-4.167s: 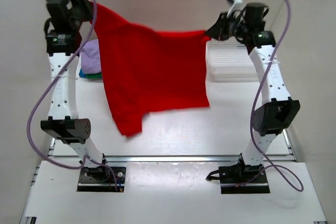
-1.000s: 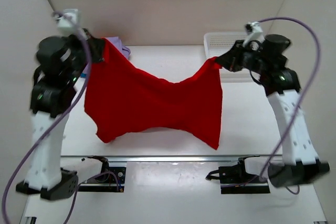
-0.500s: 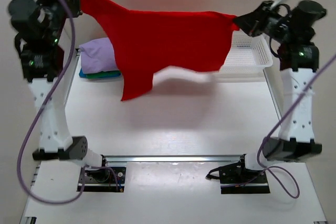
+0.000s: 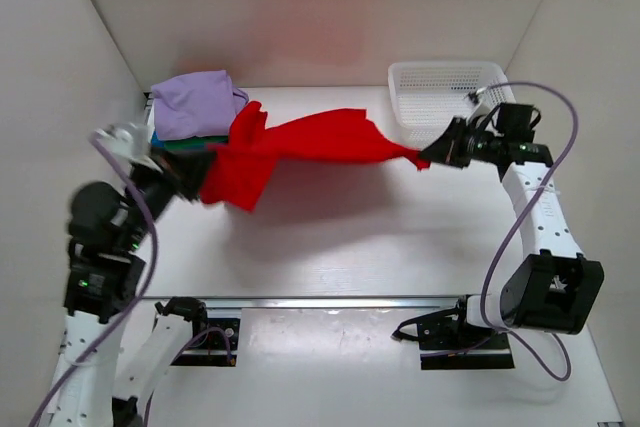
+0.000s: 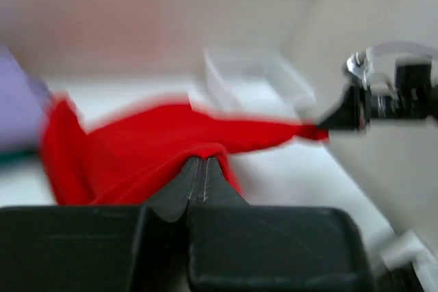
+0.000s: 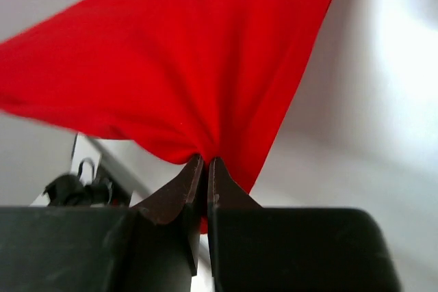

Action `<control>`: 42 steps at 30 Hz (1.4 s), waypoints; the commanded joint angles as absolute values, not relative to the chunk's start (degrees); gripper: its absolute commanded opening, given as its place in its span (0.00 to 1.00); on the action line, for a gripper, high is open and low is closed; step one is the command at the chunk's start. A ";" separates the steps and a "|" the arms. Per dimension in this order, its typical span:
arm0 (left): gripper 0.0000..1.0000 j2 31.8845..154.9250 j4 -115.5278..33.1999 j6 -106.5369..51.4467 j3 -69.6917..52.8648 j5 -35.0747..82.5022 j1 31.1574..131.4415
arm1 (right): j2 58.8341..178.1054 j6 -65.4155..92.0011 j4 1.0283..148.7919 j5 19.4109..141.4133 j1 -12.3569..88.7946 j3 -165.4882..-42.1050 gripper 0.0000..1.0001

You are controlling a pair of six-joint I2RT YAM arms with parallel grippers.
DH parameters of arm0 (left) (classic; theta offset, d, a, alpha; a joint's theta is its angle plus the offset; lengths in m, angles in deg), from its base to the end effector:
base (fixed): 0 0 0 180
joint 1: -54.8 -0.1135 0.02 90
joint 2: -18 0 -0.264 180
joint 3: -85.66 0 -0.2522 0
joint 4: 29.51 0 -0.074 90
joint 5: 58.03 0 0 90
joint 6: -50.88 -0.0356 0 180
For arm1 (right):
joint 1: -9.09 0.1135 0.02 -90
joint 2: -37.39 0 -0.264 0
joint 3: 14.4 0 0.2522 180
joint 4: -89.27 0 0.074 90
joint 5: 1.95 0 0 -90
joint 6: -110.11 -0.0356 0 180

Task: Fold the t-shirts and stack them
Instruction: Flatten out the tshirt, then fold the flattened tshirt in 1/3 of the way

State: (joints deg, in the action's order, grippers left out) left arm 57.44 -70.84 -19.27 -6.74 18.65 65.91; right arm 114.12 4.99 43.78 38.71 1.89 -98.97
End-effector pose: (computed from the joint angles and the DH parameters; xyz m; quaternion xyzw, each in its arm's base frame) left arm 0.0889 -0.0258 0.4820 0.0363 0.6639 -0.2725 0.6954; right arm 0.2873 -0.0091 0.3455 -0.0228 0.8358 0.4014 0.3740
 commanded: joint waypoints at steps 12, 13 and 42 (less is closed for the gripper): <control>0.00 32.41 -96.07 -7.83 -45.51 -2.47 67.72 | 94.00 6.06 19.89 58.67 8.82 -75.72 0.00; 0.00 32.24 -97.31 -8.36 -45.78 -3.00 68.42 | 93.29 5.35 18.48 58.70 10.92 -74.49 0.00; 0.00 53.32 -77.46 -15.92 -37.78 30.56 66.67 | 115.59 11.49 27.77 58.44 6.10 -81.50 0.00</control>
